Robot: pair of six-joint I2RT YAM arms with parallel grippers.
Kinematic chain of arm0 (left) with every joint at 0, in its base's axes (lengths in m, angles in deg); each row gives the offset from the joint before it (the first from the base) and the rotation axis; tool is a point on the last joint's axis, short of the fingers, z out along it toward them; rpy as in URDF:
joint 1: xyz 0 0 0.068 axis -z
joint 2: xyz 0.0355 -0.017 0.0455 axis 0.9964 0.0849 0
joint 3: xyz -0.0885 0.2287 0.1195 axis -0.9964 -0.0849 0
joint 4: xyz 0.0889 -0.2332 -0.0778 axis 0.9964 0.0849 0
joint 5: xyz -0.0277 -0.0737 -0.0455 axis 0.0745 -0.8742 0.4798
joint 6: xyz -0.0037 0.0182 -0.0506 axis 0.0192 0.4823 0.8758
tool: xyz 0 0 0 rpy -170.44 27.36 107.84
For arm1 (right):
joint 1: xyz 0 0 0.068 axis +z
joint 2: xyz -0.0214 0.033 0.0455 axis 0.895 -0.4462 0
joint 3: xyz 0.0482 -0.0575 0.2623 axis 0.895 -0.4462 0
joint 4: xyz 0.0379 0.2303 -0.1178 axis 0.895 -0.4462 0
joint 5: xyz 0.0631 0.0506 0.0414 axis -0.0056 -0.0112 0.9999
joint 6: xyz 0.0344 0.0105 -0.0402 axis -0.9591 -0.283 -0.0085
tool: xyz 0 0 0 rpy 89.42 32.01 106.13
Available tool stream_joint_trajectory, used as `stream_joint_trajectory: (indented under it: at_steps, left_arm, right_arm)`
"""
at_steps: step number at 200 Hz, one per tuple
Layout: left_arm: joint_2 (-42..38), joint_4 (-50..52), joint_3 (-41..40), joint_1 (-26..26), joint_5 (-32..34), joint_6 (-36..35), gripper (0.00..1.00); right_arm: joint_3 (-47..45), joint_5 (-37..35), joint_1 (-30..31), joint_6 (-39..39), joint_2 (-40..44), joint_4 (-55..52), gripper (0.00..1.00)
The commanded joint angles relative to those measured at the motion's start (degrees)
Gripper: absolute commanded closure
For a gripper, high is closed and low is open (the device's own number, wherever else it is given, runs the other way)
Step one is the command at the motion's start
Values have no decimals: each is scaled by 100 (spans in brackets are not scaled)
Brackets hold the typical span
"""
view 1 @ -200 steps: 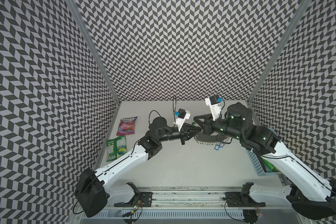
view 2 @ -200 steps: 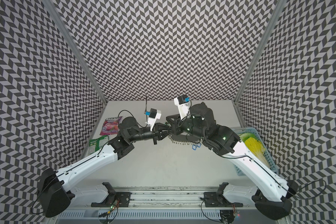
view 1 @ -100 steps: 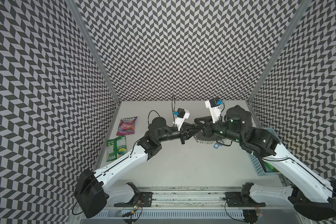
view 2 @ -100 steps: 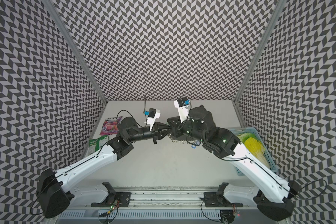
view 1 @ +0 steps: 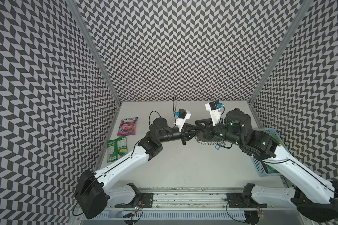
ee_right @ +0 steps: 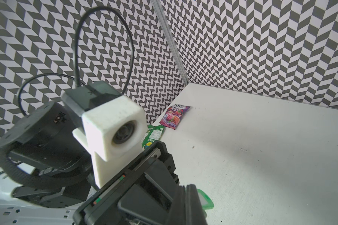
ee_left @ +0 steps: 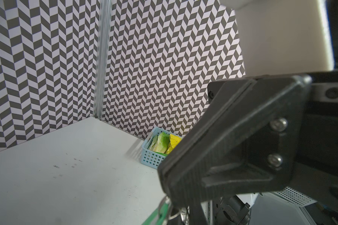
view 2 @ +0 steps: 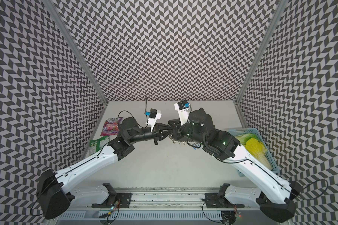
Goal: Attach keys to a key ring
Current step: Insert the key onto the keyring.
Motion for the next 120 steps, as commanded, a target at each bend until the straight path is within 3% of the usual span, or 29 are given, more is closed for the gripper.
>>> stream_joint_trajectory:
  at_steps: [1, 120]
  left_arm:
    - [-113, -252, 134, -5, 10, -41, 100]
    - [-154, -493, 85, -7, -69, 254, 100]
  right_arm:
    - [-3, -41, 56, 49, 145, 277, 100]
    - [-73, -10, 153, 100, 247, 277, 100]
